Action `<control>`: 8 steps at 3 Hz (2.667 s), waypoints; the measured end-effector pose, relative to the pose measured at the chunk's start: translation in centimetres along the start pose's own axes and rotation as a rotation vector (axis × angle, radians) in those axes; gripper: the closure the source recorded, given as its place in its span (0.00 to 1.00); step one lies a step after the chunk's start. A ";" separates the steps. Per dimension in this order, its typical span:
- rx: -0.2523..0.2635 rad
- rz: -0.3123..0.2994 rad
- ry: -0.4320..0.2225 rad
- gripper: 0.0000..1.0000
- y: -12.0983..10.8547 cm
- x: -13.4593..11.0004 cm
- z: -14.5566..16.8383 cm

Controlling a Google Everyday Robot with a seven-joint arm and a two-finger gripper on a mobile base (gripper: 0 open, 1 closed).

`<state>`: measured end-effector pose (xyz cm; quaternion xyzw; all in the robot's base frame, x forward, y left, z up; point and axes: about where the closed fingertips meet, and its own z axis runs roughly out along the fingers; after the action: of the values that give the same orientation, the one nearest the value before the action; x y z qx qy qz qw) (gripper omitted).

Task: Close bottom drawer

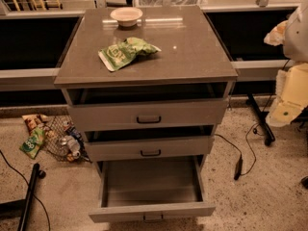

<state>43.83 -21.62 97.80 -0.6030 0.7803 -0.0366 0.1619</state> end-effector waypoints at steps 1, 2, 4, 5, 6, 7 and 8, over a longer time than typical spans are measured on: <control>0.004 0.000 -0.003 0.00 0.0 -0.1 0.0; -0.018 0.027 -0.044 0.00 0.6 -0.1 2.3; -0.075 0.064 -0.081 0.00 2.0 -0.1 5.5; -0.136 0.045 -0.079 0.00 3.8 -0.3 9.7; -0.214 0.026 -0.087 0.00 6.6 -0.5 15.9; -0.287 0.051 -0.126 0.00 9.1 -0.6 21.7; -0.380 0.115 -0.188 0.00 11.8 -0.8 28.6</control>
Offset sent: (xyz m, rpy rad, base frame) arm 0.0051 0.0120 -0.0648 0.1369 0.0490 -0.0249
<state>41.52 -13.71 67.96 -0.5780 0.7877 0.1767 0.1195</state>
